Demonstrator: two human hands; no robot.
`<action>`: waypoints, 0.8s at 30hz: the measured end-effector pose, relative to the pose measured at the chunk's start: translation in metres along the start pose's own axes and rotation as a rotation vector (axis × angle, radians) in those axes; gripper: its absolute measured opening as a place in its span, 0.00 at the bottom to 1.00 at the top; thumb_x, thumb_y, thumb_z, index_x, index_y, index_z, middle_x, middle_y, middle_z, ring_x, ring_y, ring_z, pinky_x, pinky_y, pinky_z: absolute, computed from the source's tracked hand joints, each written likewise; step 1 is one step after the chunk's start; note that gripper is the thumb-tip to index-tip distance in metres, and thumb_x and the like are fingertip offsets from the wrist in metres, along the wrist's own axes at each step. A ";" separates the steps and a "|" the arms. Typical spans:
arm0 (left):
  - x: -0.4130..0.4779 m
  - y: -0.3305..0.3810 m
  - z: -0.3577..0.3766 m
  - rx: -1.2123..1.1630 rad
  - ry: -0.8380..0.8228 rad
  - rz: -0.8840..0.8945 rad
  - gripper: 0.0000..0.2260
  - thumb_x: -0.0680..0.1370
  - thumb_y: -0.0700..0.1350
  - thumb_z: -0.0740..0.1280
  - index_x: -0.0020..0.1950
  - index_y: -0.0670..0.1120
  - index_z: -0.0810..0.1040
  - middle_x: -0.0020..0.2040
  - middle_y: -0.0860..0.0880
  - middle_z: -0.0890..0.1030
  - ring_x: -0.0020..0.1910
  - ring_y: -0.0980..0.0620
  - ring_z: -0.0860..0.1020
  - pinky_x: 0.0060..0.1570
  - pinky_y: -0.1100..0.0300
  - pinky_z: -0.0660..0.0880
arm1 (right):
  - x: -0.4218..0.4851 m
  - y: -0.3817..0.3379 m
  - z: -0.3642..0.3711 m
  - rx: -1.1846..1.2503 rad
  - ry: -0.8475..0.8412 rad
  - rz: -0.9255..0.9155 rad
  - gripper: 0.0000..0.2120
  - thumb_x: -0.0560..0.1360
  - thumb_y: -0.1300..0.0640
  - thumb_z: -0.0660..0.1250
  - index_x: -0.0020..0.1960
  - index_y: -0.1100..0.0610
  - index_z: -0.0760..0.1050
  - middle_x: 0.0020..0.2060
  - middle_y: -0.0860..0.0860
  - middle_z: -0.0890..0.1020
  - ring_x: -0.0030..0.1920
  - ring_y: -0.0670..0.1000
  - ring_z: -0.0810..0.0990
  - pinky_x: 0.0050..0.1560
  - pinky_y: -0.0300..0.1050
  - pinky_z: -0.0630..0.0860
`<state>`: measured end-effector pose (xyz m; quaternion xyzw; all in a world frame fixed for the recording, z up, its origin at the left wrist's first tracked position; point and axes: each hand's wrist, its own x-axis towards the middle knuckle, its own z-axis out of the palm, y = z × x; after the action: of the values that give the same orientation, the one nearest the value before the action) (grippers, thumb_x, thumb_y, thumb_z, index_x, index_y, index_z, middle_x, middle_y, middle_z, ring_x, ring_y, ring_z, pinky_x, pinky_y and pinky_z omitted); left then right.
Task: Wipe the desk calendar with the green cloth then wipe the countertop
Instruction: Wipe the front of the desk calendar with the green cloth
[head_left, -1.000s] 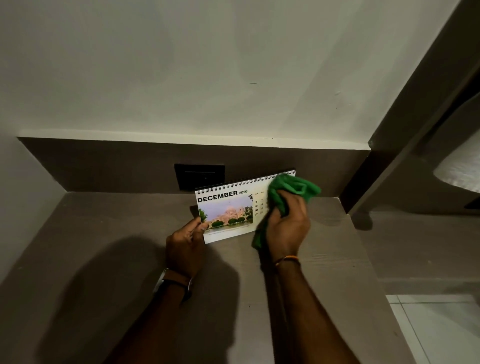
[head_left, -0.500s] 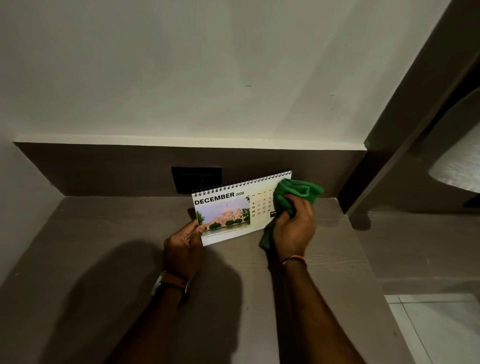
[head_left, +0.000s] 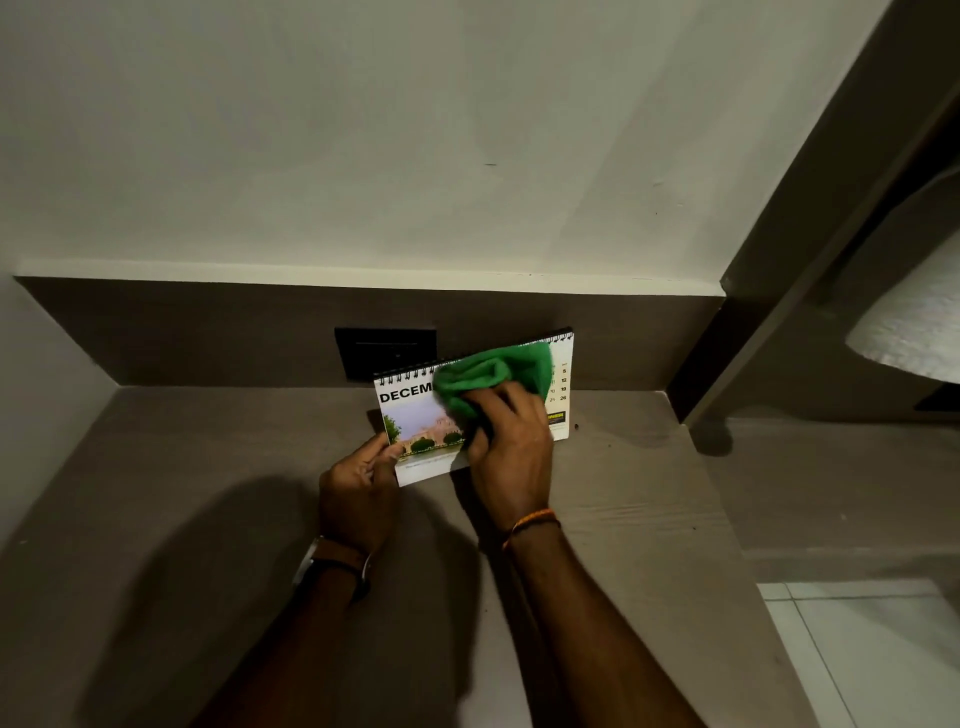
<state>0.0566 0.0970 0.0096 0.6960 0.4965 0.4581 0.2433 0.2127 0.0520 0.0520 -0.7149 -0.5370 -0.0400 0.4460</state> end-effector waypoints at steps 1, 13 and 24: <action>0.000 0.000 0.000 -0.012 0.004 -0.018 0.12 0.75 0.41 0.66 0.55 0.39 0.82 0.48 0.42 0.85 0.44 0.58 0.80 0.42 0.80 0.68 | -0.008 -0.001 0.002 -0.027 -0.060 -0.052 0.25 0.63 0.70 0.67 0.56 0.51 0.82 0.55 0.49 0.80 0.53 0.57 0.76 0.53 0.47 0.75; 0.000 0.003 0.002 -0.008 0.018 -0.016 0.12 0.75 0.40 0.65 0.55 0.36 0.82 0.49 0.49 0.82 0.46 0.62 0.78 0.46 0.80 0.68 | 0.009 0.018 -0.006 0.155 0.160 0.227 0.22 0.66 0.75 0.65 0.54 0.59 0.85 0.51 0.55 0.83 0.51 0.57 0.81 0.58 0.44 0.77; 0.000 -0.008 0.002 -0.009 0.010 0.029 0.11 0.75 0.39 0.67 0.55 0.38 0.82 0.48 0.53 0.80 0.48 0.72 0.74 0.46 0.82 0.66 | -0.028 0.035 -0.004 0.039 -0.014 0.110 0.20 0.65 0.72 0.67 0.52 0.57 0.86 0.51 0.54 0.83 0.51 0.58 0.81 0.54 0.51 0.79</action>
<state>0.0545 0.1001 0.0017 0.6996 0.4857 0.4673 0.2373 0.2306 0.0275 0.0186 -0.7346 -0.5007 0.0000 0.4579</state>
